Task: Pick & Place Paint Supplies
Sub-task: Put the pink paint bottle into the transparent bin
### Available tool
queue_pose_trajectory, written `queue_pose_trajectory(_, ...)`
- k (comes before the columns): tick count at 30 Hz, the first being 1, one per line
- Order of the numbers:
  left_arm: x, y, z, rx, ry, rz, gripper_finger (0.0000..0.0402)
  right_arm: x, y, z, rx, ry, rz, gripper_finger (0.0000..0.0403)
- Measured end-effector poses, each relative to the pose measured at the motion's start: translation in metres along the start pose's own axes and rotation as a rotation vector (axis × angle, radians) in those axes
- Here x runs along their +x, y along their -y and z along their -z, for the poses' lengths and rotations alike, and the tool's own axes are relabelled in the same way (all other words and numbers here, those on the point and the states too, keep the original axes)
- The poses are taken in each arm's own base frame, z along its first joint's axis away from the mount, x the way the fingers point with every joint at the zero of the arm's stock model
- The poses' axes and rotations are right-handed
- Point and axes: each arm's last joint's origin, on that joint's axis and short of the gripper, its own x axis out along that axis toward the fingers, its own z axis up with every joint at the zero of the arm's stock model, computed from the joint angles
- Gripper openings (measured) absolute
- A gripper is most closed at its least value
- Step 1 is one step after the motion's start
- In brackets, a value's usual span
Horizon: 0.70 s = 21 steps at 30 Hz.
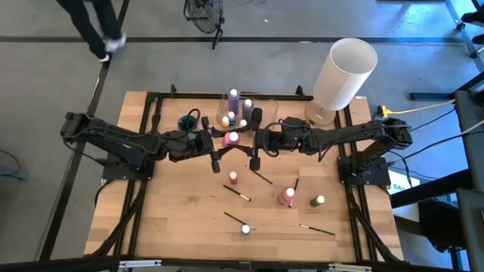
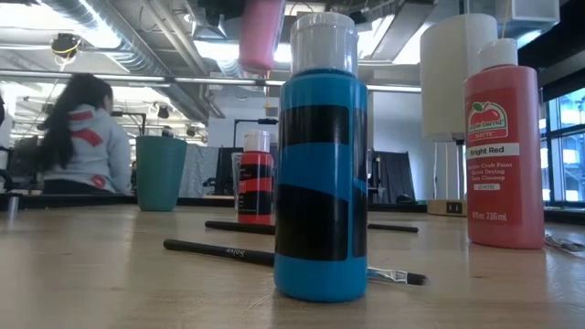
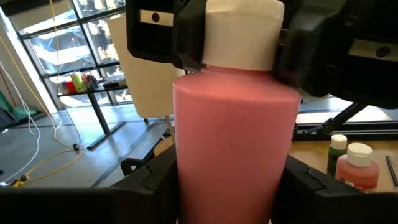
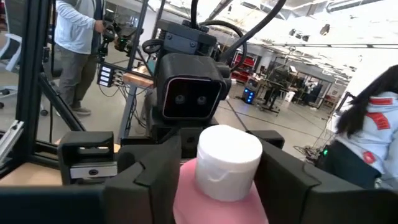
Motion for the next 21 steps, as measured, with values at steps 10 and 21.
queue_pose_trajectory(10, 0.0000, 0.0002, 0.0003, 0.015, -0.003, 0.002, 0.0173, -0.0001, 0.0002, 0.0000, 0.007, -0.003, 0.010, 0.0120)
queue_pose_trajectory(21, 0.0001, 0.0007, 0.0005, 0.035, -0.002, 0.006, 0.0222, -0.0001, -0.0001, 0.0022, 0.014, -0.041, 0.042, 0.0120)
